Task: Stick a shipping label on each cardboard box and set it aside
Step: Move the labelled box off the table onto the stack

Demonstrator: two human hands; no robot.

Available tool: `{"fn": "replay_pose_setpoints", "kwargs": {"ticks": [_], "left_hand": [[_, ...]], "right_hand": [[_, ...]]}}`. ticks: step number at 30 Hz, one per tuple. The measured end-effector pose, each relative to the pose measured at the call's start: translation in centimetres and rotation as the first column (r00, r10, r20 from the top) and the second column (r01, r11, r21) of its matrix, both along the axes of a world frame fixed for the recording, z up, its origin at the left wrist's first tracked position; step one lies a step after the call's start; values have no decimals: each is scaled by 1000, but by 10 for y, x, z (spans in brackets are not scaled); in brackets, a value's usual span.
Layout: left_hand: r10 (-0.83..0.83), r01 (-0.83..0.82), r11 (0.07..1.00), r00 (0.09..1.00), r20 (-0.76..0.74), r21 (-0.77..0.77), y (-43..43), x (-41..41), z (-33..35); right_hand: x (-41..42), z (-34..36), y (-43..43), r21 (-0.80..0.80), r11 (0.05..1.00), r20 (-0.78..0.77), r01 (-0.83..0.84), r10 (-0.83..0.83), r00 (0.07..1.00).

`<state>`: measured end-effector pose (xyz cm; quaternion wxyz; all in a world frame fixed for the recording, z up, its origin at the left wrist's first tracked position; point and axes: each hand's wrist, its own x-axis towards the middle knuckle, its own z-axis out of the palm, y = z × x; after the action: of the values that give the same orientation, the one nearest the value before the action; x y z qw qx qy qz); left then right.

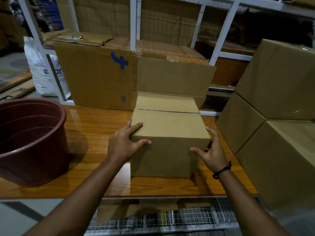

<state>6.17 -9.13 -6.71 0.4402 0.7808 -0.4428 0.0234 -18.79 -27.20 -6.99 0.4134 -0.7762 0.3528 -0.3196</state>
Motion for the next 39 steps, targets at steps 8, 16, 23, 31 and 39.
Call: {"fn": "replay_pose_setpoints", "kwargs": {"ticks": [8, 16, 23, 31, 39], "left_hand": [[-36, -16, 982, 963, -268, -189, -5, 15, 9], [-186, 269, 963, 733, -655, 27, -61, 34, 51], [-150, 177, 984, 713, -685, -32, -53, -9, 49], [-165, 131, 986, 774, -612, -101, -30, -70, 62], [-275, 122, 932, 850, -449, -341, -19, -115, 122]], "right_hand": [[-15, 4, -20, 54, 998, -44, -34, 36, 998], [34, 68, -65, 94, 981, -252, -172, 190, 949], [28, 59, -89, 45, 989, -427, -140, 146, 893], [-23, 70, -83, 22, 984, -346, -174, 171, 922], [-96, 165, -38, -111, 988, -301, -103, 65, 952]]}}
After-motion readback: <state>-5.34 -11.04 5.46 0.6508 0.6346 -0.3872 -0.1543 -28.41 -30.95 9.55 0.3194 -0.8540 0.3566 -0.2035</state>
